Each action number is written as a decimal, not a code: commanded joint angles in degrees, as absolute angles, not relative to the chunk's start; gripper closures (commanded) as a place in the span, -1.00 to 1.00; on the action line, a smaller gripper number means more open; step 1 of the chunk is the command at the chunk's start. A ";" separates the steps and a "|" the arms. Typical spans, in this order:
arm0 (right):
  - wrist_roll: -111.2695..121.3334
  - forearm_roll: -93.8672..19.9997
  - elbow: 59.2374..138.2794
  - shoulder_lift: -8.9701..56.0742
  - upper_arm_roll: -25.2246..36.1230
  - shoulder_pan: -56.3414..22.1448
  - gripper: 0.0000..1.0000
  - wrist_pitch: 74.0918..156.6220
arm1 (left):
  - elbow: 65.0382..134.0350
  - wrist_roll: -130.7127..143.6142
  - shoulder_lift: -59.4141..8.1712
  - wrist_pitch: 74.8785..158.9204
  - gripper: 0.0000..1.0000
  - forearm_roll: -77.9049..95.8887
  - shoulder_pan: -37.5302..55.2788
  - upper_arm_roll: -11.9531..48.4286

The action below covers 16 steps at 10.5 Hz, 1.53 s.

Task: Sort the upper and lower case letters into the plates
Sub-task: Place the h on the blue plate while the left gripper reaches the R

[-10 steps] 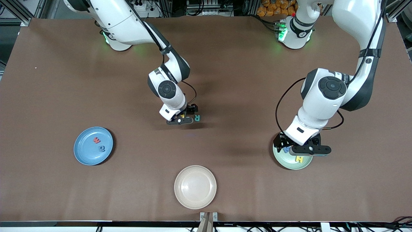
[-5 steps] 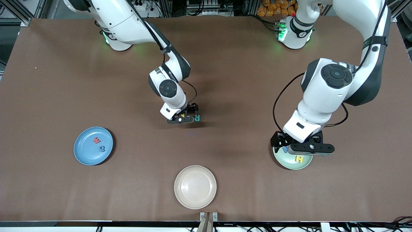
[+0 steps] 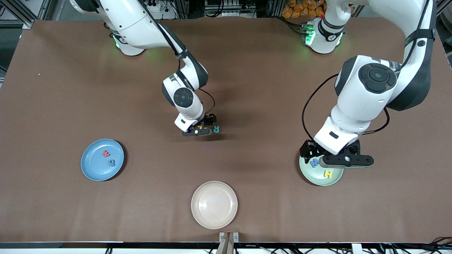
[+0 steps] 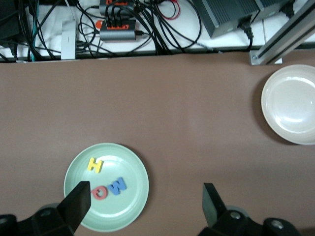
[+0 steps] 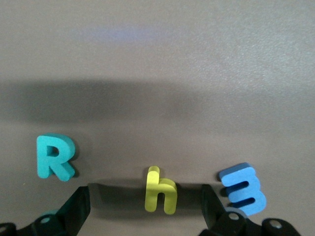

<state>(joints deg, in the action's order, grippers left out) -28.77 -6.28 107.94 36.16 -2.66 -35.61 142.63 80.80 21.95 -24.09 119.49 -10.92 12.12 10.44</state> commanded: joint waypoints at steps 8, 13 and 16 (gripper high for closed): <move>-29.88 -1.76 110.83 33.93 -1.50 -36.30 1.00 143.26 | 72.86 21.27 -24.26 99.67 -1.00 -4.58 16.33 11.34; -28.05 4.82 110.22 28.31 3.07 -35.07 1.00 137.92 | 72.95 22.75 -27.15 103.96 -1.00 -3.34 20.65 10.99; -18.06 4.92 110.39 27.42 5.79 -30.35 1.00 136.67 | 73.04 26.63 -29.26 106.78 -1.00 -2.99 22.14 11.07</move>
<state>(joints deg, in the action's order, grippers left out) -23.09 3.85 109.04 28.61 5.20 -33.67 137.32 73.94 25.34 -28.01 105.65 -4.55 21.00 11.69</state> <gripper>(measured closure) 0.736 0.000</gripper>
